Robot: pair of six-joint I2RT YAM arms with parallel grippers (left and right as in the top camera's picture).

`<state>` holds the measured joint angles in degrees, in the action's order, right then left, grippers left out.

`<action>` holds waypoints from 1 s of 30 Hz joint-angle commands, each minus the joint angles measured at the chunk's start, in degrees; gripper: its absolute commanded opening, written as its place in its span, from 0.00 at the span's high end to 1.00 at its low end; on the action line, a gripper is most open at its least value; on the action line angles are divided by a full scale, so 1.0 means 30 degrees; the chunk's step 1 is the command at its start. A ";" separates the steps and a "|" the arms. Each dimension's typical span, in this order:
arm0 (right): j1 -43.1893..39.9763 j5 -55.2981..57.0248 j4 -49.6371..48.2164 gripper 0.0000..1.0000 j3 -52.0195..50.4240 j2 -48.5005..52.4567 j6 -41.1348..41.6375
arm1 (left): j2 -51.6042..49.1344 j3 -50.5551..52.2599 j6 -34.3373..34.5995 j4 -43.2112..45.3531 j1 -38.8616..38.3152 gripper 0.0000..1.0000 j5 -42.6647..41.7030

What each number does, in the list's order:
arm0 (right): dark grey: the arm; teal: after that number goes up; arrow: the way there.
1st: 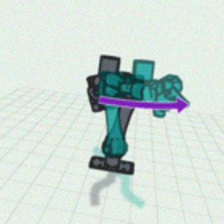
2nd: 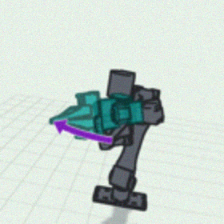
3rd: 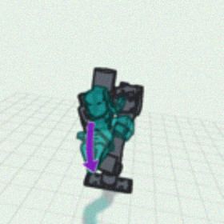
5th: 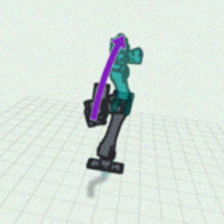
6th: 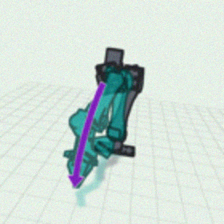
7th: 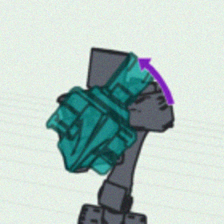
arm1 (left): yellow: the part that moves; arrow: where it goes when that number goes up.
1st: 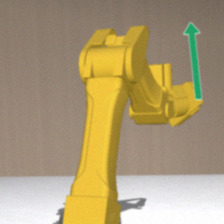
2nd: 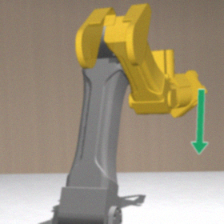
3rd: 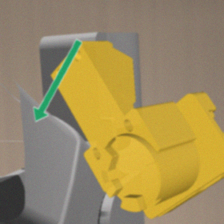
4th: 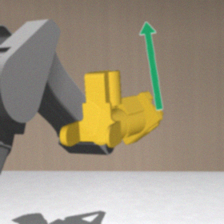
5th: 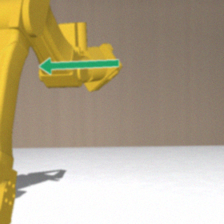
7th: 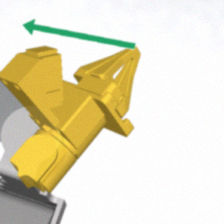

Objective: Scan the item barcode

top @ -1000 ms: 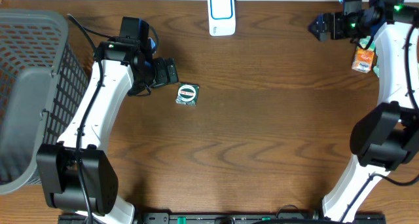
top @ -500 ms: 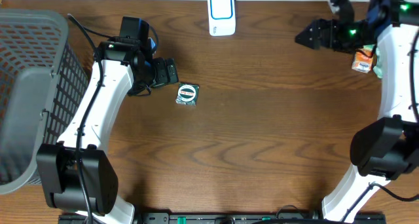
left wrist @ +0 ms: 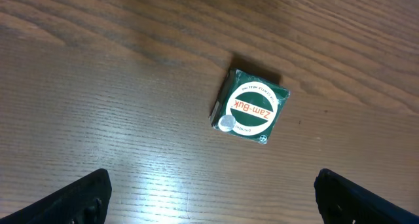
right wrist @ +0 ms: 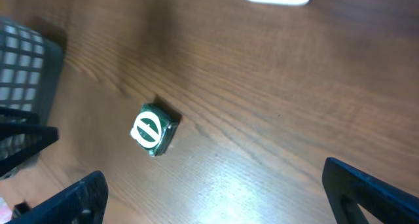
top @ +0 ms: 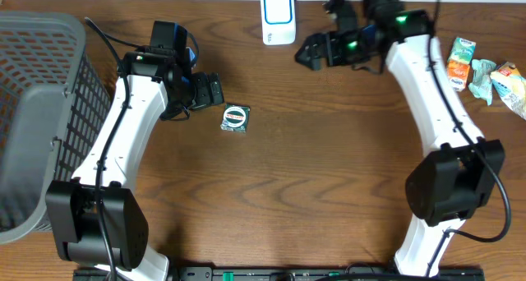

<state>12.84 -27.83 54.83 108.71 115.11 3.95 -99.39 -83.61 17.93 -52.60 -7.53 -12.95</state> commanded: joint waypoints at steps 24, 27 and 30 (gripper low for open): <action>-0.0124 1.0950 0.0189 0.01 -0.1020 -0.0109 0.4044 | -0.0066 -0.0248 0.1297 0.0699 0.0036 0.02 -0.0364; -0.0131 1.0950 0.0189 0.01 -0.1020 -0.0109 0.4044 | -0.0117 -0.0189 0.0809 0.0284 -0.0051 0.02 -0.2681; -0.0124 1.0950 0.0189 0.01 -0.1020 -0.0109 0.4044 | -0.0211 0.0270 -0.1202 0.0627 -0.0692 0.02 -0.2987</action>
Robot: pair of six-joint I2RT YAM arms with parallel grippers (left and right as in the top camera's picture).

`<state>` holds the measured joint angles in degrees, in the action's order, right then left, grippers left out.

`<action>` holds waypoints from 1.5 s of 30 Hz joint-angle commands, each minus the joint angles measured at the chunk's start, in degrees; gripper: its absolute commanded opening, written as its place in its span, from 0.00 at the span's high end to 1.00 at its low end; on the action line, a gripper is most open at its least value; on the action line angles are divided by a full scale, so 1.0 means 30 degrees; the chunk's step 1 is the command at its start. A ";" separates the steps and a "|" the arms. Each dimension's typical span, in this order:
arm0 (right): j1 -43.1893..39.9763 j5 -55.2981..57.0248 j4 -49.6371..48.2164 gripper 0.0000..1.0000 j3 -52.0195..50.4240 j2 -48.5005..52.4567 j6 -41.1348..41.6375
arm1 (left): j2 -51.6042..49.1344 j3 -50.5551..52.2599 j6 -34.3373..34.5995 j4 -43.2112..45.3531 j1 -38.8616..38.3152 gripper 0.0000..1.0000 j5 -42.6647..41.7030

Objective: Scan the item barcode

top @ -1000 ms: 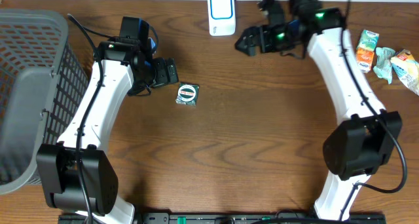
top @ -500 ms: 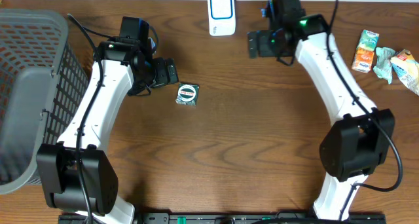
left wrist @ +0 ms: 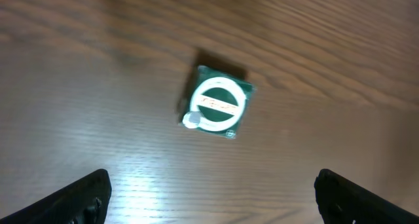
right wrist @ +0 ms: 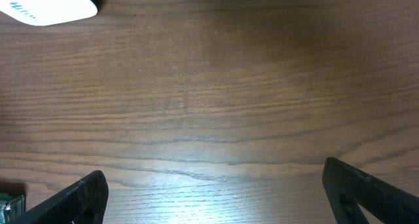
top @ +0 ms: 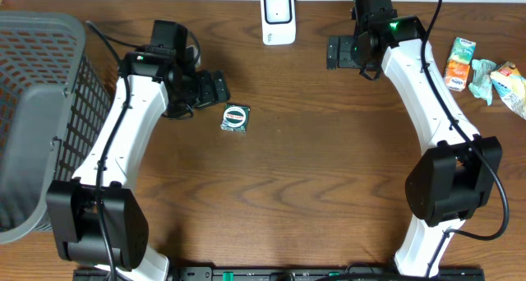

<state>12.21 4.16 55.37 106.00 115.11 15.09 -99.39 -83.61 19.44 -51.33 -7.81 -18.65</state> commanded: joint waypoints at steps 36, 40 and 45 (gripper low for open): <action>0.0087 0.0284 0.0007 0.01 -0.0117 -0.0109 0.0328 | -0.6280 0.0838 -0.0240 0.2827 -0.1071 0.93 0.4000; 0.0087 0.0284 0.0007 0.01 -0.0117 -0.0109 0.0328 | -0.6346 0.0838 -0.0240 0.3220 -0.1122 0.93 0.4014; 0.0087 0.0284 0.0007 0.01 -0.0117 -0.0109 0.0328 | -0.6346 0.0838 -0.0240 0.3293 -0.1122 0.93 0.4707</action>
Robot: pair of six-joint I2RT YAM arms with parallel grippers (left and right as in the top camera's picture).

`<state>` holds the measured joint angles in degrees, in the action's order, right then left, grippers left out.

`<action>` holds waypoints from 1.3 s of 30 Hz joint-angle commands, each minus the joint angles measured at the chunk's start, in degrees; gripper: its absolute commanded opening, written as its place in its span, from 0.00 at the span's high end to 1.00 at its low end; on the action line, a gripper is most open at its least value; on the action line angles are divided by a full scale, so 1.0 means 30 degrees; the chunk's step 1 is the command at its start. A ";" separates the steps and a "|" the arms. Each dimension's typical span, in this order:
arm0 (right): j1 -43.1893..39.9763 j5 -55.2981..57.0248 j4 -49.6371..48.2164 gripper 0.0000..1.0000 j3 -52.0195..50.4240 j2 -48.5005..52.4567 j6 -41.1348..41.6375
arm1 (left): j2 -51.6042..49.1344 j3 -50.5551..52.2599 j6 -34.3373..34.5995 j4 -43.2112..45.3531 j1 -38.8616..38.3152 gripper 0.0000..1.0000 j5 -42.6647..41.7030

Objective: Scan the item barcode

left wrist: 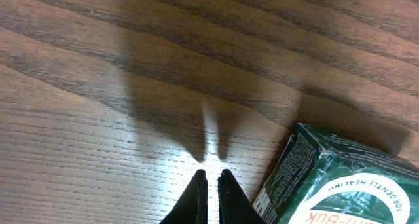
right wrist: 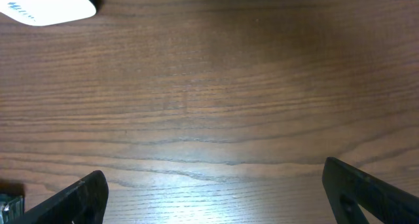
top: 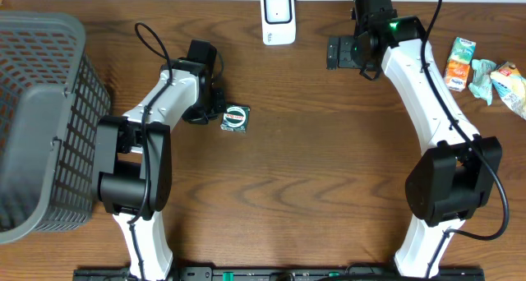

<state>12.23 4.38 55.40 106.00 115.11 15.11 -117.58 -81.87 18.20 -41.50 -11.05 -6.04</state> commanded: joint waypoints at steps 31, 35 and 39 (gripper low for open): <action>0.0073 0.0211 0.0000 0.01 -0.0117 -0.0109 0.0321 | 0.0189 0.0306 0.3577 -0.0335 -0.1311 0.93 -0.0758; 0.0080 0.0211 0.0000 0.01 -0.0117 -0.0109 0.0321 | 0.0117 0.0342 0.5778 -0.0226 -0.1756 0.93 -0.0780; 0.0080 0.0211 0.0000 0.01 -0.0117 -0.0109 0.0321 | -0.0299 0.0342 0.6404 0.1290 -0.2980 0.93 -0.1989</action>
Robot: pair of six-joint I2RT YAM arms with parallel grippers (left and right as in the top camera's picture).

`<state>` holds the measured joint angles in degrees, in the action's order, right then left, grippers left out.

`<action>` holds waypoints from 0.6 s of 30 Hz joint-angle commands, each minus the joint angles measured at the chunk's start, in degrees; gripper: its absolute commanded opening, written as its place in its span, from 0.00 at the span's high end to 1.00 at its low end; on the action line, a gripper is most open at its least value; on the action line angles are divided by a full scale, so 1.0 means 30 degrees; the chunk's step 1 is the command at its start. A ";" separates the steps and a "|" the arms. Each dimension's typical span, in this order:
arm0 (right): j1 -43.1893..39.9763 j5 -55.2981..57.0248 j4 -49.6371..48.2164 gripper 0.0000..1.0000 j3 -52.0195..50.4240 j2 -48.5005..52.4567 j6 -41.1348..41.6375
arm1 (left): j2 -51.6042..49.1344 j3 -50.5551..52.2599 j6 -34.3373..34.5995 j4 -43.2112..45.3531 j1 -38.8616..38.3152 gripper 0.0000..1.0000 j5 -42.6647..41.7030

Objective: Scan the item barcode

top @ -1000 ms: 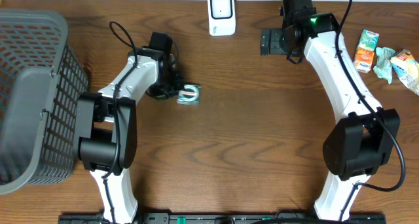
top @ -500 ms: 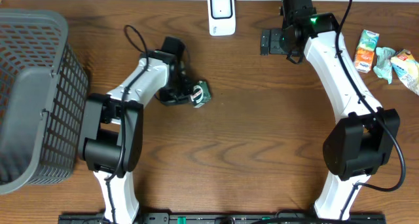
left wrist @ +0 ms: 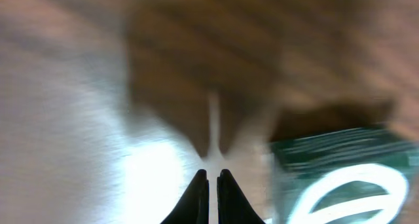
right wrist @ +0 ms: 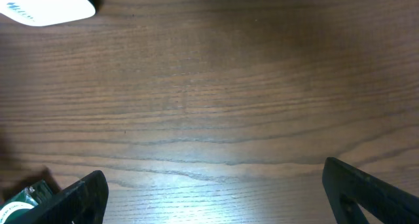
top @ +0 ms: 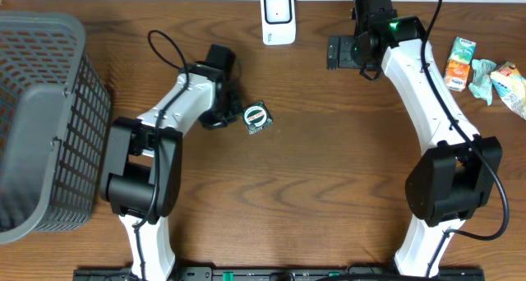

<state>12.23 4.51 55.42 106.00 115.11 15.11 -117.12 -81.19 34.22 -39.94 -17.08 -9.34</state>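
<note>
A small green box with a white Zam-Buk ring (top: 257, 118) lies on the brown table, also blurred at the right of the left wrist view (left wrist: 340, 178) and at the lower left corner of the right wrist view (right wrist: 23, 201). My left gripper (left wrist: 213, 175) is shut, empty, low on the table just left of the box. The white barcode scanner (top: 278, 16) stands at the back edge; its corner shows in the right wrist view (right wrist: 46, 8). My right gripper (right wrist: 213, 198) is open, empty, hovering right of the scanner.
A grey mesh basket (top: 41, 108) fills the left side. Snack packets (top: 485, 76) lie at the far right edge. Bare wood table (top: 329, 174) stretches between the arms.
The box now lies further right and turned, and my shut left gripper has moved right with it, still beside it. The right arm has not moved.
At first both grippers were open, the left above the box, the right near the scanner. Then the right had drawn back. Later the left was shut, low beside the box's left side. Now the box sits further right, rotated.
</note>
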 commanded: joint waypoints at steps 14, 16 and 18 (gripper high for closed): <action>0.0080 0.0168 -0.0007 0.01 -0.0117 -0.0109 0.0321 | -0.0670 -0.0787 0.0335 0.4699 -0.4998 0.93 -0.1996; 0.0073 0.0168 -0.0007 0.01 -0.0117 -0.0109 0.0321 | -0.0066 -0.0809 0.0335 0.3570 -0.4313 0.92 -0.1056; 0.0080 0.0168 -0.0007 0.01 -0.0117 -0.0109 0.0321 | 0.0729 -0.0809 0.0328 0.2069 -0.3366 0.93 0.0124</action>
<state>12.23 4.51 55.42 106.00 115.11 15.11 -119.46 -81.84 36.16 -29.47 -32.08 -15.44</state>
